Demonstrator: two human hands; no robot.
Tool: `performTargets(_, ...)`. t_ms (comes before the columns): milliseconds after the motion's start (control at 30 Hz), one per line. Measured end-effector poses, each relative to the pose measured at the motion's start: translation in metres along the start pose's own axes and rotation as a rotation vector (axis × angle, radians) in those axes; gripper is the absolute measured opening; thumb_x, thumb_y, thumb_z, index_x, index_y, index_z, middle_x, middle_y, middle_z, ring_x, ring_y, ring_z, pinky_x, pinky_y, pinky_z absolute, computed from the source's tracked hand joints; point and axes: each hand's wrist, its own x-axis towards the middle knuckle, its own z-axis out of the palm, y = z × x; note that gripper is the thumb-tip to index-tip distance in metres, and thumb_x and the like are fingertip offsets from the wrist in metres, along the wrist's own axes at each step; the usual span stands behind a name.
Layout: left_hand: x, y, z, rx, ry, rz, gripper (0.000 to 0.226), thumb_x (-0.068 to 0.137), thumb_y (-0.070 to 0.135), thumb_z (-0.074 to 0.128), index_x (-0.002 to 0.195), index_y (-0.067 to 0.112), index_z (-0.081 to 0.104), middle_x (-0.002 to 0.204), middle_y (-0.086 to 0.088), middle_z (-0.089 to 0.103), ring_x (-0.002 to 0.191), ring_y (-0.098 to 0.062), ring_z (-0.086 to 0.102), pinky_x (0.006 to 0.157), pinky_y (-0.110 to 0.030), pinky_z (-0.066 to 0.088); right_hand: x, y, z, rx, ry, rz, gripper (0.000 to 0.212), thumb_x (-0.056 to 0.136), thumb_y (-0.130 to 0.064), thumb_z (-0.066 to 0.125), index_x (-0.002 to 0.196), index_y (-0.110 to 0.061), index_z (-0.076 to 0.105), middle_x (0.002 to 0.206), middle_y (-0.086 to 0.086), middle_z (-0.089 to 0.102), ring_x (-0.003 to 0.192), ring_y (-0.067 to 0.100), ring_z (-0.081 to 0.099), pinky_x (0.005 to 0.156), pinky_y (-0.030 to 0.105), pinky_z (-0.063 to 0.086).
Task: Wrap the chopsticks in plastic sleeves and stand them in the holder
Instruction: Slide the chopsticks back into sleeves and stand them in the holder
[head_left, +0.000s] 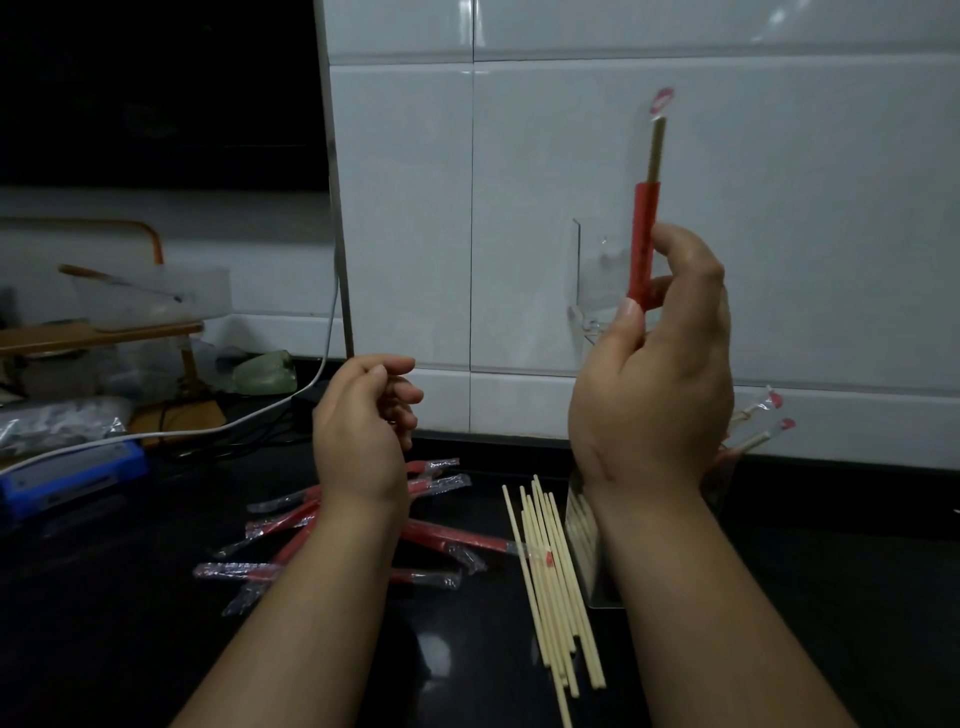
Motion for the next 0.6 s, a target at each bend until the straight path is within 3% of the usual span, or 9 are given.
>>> performTargets(267, 0.0002, -0.0015, -0.0009, 0.005, -0.003, -0.002, 0.036, 0.101, 0.01, 0.034, 0.084, 0.018, 0.065, 0.066, 0.003, 0.059, 0.058, -0.01, 0.048, 0.052, -0.026, 0.033, 0.0001, 0.006, -0.0004, -0.076, -0.183, 0.159, 0.049, 0.099, -0.016, 0.047, 0.143, -0.027, 0.028, 0.121, 0.001, 0.062, 0.097, 0.02, 0.064, 0.073, 0.035, 0.052)
performTargets(367, 0.0008, -0.0024, -0.0002, 0.007, -0.007, -0.002, 0.035, 0.101, 0.01, 0.035, 0.085, 0.018, 0.065, 0.067, 0.002, 0.059, 0.058, -0.01, 0.048, 0.052, -0.026, 0.034, 0.0008, 0.0094, -0.0006, -0.077, -0.212, 0.185, 0.051, 0.098, -0.015, 0.048, 0.144, -0.027, 0.029, 0.128, -0.001, 0.057, 0.103, 0.017, 0.06, 0.073, 0.031, 0.046)
performTargets(467, 0.0012, -0.0032, -0.0014, 0.015, -0.011, 0.002, 0.035, 0.101, 0.01, 0.035, 0.085, 0.018, 0.065, 0.068, 0.001, 0.059, 0.059, -0.01, 0.048, 0.051, -0.025, 0.034, 0.0001, 0.0089, -0.0006, -0.05, -0.193, 0.153, 0.05, 0.095, -0.007, 0.051, 0.139, -0.026, 0.036, 0.126, 0.0, 0.051, 0.094, 0.009, 0.05, 0.062, 0.018, 0.037)
performTargets(600, 0.0015, -0.0028, -0.0021, 0.032, -0.02, 0.006, 0.031, 0.099, 0.008, 0.04, 0.084, 0.018, 0.066, 0.069, 0.002, 0.059, 0.06, -0.009, 0.05, 0.051, -0.023, 0.037, 0.0003, 0.0084, 0.0013, 0.003, -0.101, 0.112, 0.029, 0.093, -0.004, 0.052, 0.119, -0.017, 0.052, 0.119, 0.003, 0.05, 0.08, 0.001, 0.044, 0.061, 0.008, 0.035)
